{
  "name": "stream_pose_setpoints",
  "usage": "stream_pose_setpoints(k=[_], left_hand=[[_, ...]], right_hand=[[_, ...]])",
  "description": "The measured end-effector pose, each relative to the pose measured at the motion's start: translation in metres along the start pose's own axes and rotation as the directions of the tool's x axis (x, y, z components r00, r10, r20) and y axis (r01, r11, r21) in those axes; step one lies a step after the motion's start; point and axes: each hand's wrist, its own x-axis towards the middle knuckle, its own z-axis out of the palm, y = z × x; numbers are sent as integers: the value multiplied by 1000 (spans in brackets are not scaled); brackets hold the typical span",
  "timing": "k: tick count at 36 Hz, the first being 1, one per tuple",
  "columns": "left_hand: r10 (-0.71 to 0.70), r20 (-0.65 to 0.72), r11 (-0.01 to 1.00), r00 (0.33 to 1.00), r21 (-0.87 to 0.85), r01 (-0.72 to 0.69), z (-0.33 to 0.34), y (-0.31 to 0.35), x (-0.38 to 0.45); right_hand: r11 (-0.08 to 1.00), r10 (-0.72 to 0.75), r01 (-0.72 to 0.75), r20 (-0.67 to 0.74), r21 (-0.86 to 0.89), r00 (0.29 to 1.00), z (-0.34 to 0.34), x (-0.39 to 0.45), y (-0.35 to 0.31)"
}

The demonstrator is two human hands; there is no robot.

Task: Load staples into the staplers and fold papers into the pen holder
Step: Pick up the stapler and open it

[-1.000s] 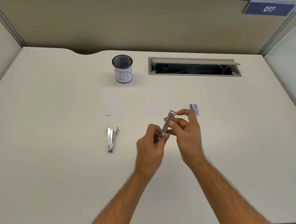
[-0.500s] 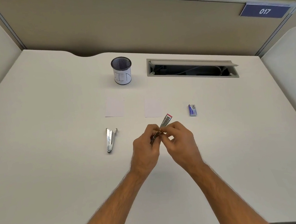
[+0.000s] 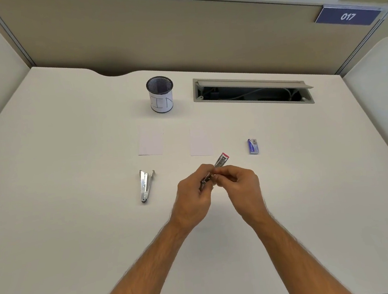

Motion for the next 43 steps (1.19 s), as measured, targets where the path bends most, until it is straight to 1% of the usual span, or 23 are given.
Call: stream_pose_setpoints(k=[4, 7, 10, 15, 19, 23, 25, 28, 30, 34, 39, 43], left_hand=[[-15, 4, 1000, 1000, 6, 15, 3, -3, 0], [-62, -1, 998, 998, -12, 61, 3, -4, -1], [-99, 28, 995, 995, -19, 99, 4, -5, -2], [-131, -1, 991, 991, -5, 131, 7, -10, -1], [-134, -12, 991, 991, 1, 134, 7, -11, 0], [-136, -14, 990, 991, 29, 136, 7, -15, 2], [-140, -13, 989, 990, 41, 141, 8, -16, 3], [-138, -6, 988, 990, 67, 138, 8, -17, 4], [-142, -5, 987, 990, 79, 142, 9, -17, 5], [-136, 6, 983, 991, 122, 135, 9, -17, 5], [-134, 16, 978, 991, 164, 129, 10, -18, 6], [-135, 23, 974, 991, 189, 129, 10, -19, 6]], right_hand=[[999, 44, -42, -64, 27, 997, 3, 5, 0], [996, 66, -58, -112, 71, 992, 2, 8, 2], [997, 60, -53, -116, 64, 991, 1, 10, 4], [999, 30, -29, -103, 14, 994, 0, 10, 4], [990, -49, 40, -60, -134, 997, -1, 8, 2], [951, -59, 54, -6, -305, 998, 0, 11, 1], [922, -61, 59, 6, -383, 998, 1, 12, 0], [845, -116, 108, 17, -523, 993, 4, 13, 1], [817, -135, 122, 19, -564, 991, 6, 14, 1], [824, -107, 105, 28, -557, 994, 8, 18, -1], [900, -5, 8, 7, -436, 1000, 10, 21, -2], [919, 47, -42, 3, -391, 999, 12, 22, 3]])
